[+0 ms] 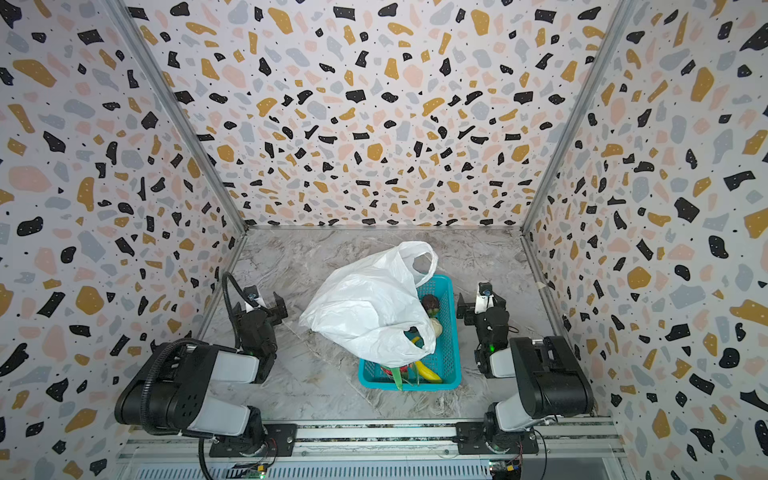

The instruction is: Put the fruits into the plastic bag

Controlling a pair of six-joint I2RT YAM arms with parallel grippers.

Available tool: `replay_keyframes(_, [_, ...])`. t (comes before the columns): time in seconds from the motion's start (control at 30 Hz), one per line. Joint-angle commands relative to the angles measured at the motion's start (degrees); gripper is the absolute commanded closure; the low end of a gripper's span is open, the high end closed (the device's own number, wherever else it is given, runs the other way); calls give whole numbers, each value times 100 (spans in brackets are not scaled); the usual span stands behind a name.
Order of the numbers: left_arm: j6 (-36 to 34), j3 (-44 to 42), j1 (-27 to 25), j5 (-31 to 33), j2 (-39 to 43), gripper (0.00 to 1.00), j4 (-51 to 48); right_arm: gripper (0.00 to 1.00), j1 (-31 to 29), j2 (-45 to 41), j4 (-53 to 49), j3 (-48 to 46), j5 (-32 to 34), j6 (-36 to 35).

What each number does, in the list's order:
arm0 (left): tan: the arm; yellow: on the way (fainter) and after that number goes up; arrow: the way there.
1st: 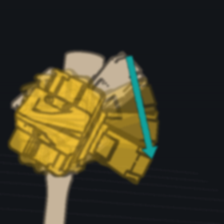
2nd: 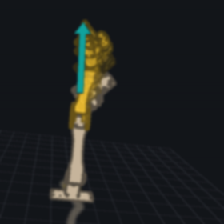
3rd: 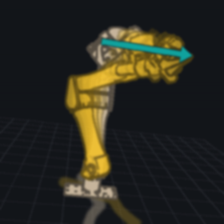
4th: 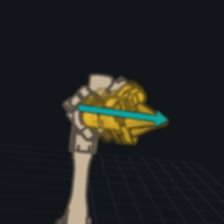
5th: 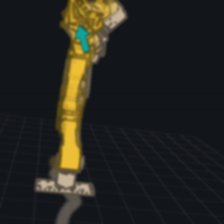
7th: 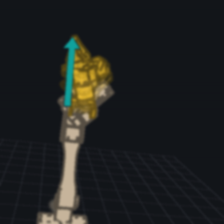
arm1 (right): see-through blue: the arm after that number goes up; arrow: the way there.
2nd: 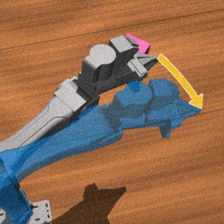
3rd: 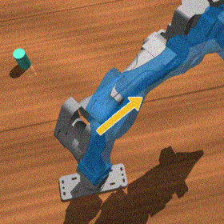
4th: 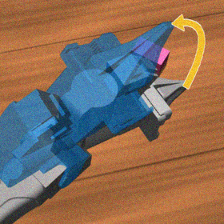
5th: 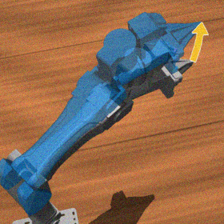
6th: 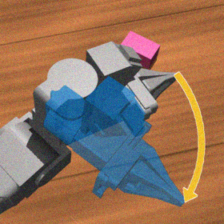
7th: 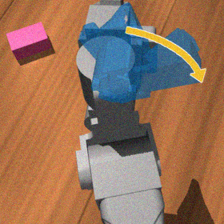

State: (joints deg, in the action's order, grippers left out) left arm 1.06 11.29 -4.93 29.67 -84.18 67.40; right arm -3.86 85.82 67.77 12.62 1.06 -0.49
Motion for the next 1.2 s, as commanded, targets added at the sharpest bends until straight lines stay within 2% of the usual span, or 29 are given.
replay_keyframes(0.0, [-1,57,25,101,-20,0,371,1,25,-58,185,13,-135,-64])
replay_keyframes(0.87, [-9,115,23,-28,-54,0,241,1,23,-73,167,17,-141,-61])
replay_keyframes(1.17, [-1,120,18,-101,-24,1,191,1,129,-53,159,34,-330,1])
